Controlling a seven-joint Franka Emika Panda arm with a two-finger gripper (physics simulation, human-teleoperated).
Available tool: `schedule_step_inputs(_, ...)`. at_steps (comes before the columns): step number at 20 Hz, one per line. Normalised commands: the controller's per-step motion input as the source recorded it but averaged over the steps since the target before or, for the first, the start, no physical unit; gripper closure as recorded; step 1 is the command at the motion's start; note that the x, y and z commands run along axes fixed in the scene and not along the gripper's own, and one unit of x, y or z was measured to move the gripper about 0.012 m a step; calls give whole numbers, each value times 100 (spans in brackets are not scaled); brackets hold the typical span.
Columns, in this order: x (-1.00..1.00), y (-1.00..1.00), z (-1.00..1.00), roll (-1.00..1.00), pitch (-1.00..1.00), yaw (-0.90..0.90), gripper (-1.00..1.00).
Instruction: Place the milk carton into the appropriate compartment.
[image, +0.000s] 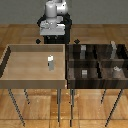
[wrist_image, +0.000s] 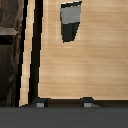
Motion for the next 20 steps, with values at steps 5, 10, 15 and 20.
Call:
schedule_step_inputs(5,0,0,0,0,0,0,-100)
schedule_step_inputs(10,40,0,0,0,0,0,-100)
schedule_step_inputs(15,100,0,0,0,0,0,-100)
schedule_step_inputs(20,20,0,0,0,0,0,-100)
